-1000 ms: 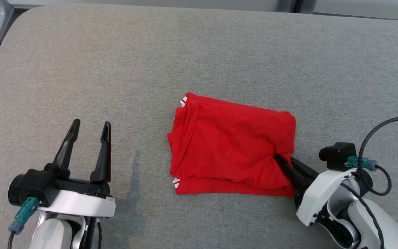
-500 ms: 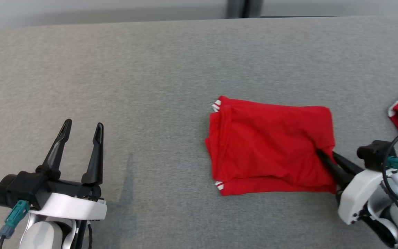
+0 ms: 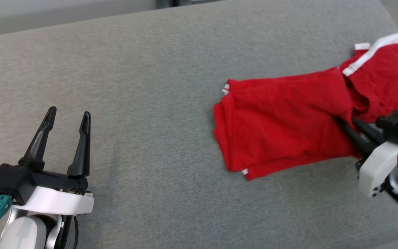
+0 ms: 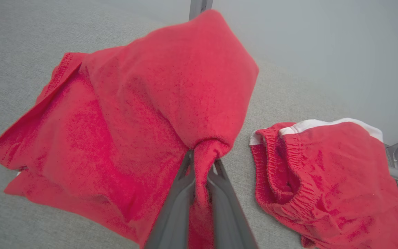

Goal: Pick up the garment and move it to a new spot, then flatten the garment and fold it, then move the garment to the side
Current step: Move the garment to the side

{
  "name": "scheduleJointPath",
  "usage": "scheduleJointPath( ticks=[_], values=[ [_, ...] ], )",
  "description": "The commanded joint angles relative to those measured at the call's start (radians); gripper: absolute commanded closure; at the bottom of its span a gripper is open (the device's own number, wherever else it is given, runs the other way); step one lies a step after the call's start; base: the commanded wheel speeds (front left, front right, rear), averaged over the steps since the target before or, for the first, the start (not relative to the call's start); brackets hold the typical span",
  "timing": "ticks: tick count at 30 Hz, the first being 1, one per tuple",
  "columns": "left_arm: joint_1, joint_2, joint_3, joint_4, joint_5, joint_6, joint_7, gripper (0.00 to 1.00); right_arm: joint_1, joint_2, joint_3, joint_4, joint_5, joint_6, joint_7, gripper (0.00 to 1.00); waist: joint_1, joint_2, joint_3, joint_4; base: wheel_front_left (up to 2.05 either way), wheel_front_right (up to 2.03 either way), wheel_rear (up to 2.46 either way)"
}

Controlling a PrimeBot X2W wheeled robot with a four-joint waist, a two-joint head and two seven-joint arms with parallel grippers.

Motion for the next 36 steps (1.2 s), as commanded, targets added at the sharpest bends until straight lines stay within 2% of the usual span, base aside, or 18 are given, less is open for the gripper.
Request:
scheduleJointPath(
  ticks=[1,7,15,20,23,24,25,26,27,36],
  values=[
    [-0.013,0.009,0.003,-0.004,0.005,0.001,0.002,0.00,-0.019,-0.019,-0.007,-0.006,-0.012,0.000,-0.003,1.00,0.0000,0.0000,0.034,-0.038,0.00,0.00,0.00],
    [-0.035,0.043,0.001,-0.037,0.015,-0.007,0.027,0.00,-0.061,-0.103,-0.113,0.003,-0.036,0.000,-0.044,1.00,0.0000,0.0000,0.098,-0.085,0.00,0.00,0.00],
    [-0.054,0.073,0.010,-0.066,0.008,-0.006,0.044,0.00,-0.103,-0.160,-0.229,0.053,-0.055,0.000,-0.088,1.00,0.0000,0.0000,0.167,-0.107,0.00,0.00,0.00],
    [-0.075,0.088,0.003,-0.084,0.011,-0.014,0.054,0.00,-0.121,-0.162,-0.296,0.123,-0.076,0.000,-0.119,1.00,0.0000,0.0000,0.207,-0.097,0.00,0.00,0.00],
    [-0.090,0.101,-0.001,-0.087,0.013,-0.018,0.057,0.00,-0.126,-0.135,-0.342,0.183,-0.093,0.000,-0.141,0.97,0.0000,0.0000,0.229,-0.088,0.00,0.00,0.00],
    [-0.089,0.103,-0.003,-0.088,0.013,-0.019,0.059,0.00,-0.125,-0.125,-0.349,0.194,-0.095,0.000,-0.150,0.62,0.0000,0.0000,0.232,-0.086,0.00,0.00,0.00],
    [-0.088,0.104,-0.004,-0.090,0.014,-0.019,0.059,0.00,-0.127,-0.117,-0.360,0.199,-0.098,0.000,-0.166,0.09,0.0000,0.0000,0.236,-0.085,0.00,0.00,0.00],
    [-0.088,0.104,-0.004,-0.090,0.014,-0.019,0.059,0.00,-0.127,-0.117,-0.360,0.199,-0.098,0.000,-0.166,0.09,0.0000,0.0000,0.236,-0.085,0.00,0.00,0.00],
    [-0.085,0.106,-0.007,-0.090,0.015,-0.016,0.059,0.00,-0.115,-0.091,-0.377,0.221,-0.101,0.000,-0.175,0.00,0.0000,0.0000,0.239,-0.083,0.00,0.00,0.00],
    [-0.086,0.111,-0.006,-0.081,0.005,-0.011,0.054,0.00,-0.058,0.036,-0.480,0.246,-0.099,0.000,-0.259,0.00,0.0000,0.0000,0.216,-0.088,0.00,0.00,0.00]
  ],
)
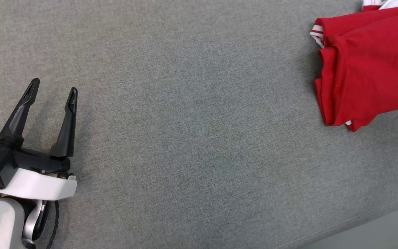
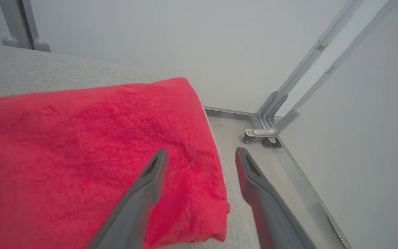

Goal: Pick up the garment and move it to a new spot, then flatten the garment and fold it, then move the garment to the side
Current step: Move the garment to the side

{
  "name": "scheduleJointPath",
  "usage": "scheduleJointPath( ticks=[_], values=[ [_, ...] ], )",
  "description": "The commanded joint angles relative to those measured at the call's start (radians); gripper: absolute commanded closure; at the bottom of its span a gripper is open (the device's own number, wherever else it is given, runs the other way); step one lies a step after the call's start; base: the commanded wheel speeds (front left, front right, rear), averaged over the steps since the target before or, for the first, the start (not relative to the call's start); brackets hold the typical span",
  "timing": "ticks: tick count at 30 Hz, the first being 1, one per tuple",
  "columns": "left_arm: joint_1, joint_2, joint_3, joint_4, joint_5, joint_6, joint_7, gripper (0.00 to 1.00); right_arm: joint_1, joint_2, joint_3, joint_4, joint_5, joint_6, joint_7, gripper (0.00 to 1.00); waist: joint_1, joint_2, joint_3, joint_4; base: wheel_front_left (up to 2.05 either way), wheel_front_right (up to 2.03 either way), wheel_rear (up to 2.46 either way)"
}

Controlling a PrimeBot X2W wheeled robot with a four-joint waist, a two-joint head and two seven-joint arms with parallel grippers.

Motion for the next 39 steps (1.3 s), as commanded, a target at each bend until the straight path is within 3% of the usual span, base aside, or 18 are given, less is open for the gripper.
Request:
scheduleJointPath(
  ticks=[1,5,17,30,39],
  values=[
    [-0.007,-0.003,0.001,0.004,-0.008,0.005,-0.006,0.00,0.013,0.021,-0.024,-0.009,0.004,0.000,-0.023,0.00,0.0000,0.0000,-0.017,0.000,0.00,0.00,0.00],
    [0.005,-0.014,-0.001,0.023,-0.015,0.015,-0.022,0.00,0.058,0.112,-0.079,-0.062,-0.012,0.000,-0.073,0.00,0.0000,0.0000,-0.062,0.006,0.00,0.00,0.00],
    [0.058,-0.076,-0.004,0.071,-0.047,0.050,-0.074,0.00,0.211,0.331,-0.028,-0.254,-0.093,0.000,-0.091,0.00,0.0000,0.0000,-0.211,0.086,0.00,0.00,0.00],
    [0.124,-0.131,0.020,0.106,-0.069,0.081,-0.116,0.00,0.311,0.407,0.031,-0.370,-0.155,0.000,-0.021,0.00,0.0000,0.0000,-0.313,0.237,0.00,0.00,0.00],
    [0.168,-0.146,0.020,0.119,-0.051,0.091,-0.122,0.00,0.333,0.432,0.053,-0.378,-0.189,0.000,0.007,0.00,0.0000,0.0000,-0.378,0.288,0.00,0.00,0.00]
  ],
)
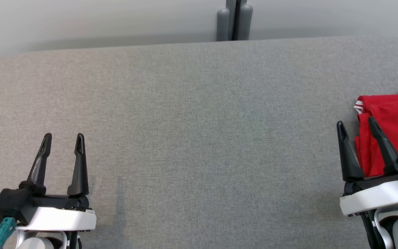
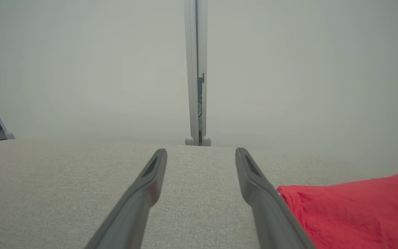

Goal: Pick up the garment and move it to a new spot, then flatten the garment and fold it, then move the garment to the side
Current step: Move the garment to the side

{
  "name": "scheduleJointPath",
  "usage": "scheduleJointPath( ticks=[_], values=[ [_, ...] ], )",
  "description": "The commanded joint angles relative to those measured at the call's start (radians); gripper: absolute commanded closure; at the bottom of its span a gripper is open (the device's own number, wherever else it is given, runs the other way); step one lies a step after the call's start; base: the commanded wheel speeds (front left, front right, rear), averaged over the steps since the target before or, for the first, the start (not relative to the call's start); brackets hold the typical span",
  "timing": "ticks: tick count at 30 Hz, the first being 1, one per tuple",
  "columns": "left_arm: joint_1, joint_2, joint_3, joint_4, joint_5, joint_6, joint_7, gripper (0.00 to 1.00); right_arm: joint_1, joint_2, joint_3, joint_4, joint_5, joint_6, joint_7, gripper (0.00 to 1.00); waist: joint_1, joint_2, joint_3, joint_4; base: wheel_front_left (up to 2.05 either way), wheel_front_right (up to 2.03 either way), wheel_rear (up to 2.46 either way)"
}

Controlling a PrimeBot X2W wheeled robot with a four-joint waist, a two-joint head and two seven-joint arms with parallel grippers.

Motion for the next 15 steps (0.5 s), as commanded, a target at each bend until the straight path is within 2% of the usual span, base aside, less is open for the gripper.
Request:
scheduleJointPath(
  ticks=[1,15],
  values=[
    [0.008,0.001,-0.003,0.004,0.011,0.006,-0.004,0.00,0.011,0.002,0.000,0.004,-0.010,0.000,0.005,0.00,0.0000,-0.0001,-0.024,0.014,0.00,0.00,0.00],
    [0.068,0.003,-0.039,0.023,0.028,0.005,0.001,0.00,0.098,0.009,-0.023,-0.026,-0.023,0.000,0.036,0.00,0.0000,-0.0001,-0.111,0.020,0.00,0.00,0.00]
  ],
)
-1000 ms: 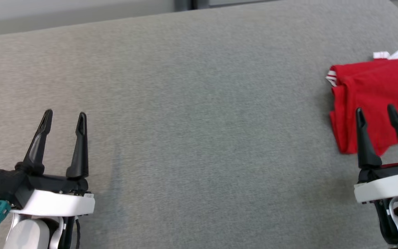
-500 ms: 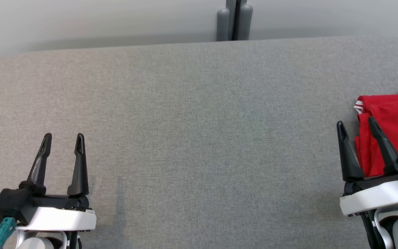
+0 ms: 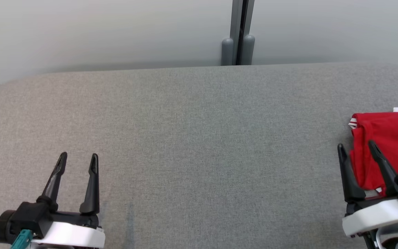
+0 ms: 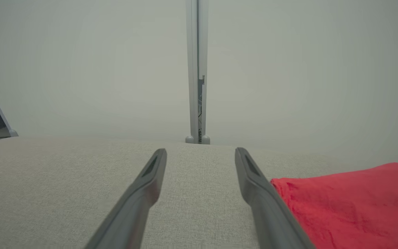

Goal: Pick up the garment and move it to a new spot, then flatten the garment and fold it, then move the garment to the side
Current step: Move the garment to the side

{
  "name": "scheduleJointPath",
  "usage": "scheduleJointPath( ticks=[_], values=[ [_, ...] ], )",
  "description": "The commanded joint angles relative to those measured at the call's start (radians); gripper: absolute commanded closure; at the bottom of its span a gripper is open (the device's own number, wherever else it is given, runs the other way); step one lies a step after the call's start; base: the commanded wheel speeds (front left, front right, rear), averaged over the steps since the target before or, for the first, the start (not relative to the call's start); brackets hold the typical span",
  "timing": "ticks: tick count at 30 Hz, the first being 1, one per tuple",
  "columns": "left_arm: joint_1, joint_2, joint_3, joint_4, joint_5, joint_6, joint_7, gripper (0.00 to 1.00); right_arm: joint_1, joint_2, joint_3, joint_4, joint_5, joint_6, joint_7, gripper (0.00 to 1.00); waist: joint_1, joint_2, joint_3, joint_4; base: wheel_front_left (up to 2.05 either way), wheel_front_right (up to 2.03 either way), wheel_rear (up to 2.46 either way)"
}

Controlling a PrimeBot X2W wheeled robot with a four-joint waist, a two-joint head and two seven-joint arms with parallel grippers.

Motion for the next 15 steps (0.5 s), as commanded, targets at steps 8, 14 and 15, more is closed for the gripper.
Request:
scheduleJointPath(
  ticks=[8,14,15],
  values=[
    [0.037,0.015,-0.019,0.001,-0.005,-0.006,0.022,0.00,0.080,-0.002,-0.024,-0.038,0.001,0.000,0.022,0.00,0.0000,-0.0001,-0.053,-0.003,0.00,0.00,0.00],
    [0.048,0.023,-0.023,-0.005,-0.005,-0.003,0.027,0.00,0.116,0.006,-0.031,-0.061,0.002,0.000,0.033,0.00,0.0000,-0.0001,-0.071,-0.001,0.00,0.00,0.00],
    [0.050,0.023,-0.024,-0.006,-0.005,-0.002,0.027,0.00,0.117,0.007,-0.032,-0.065,0.001,0.000,0.035,0.00,0.0000,-0.0001,-0.073,0.000,0.00,0.00,0.00]
  ],
)
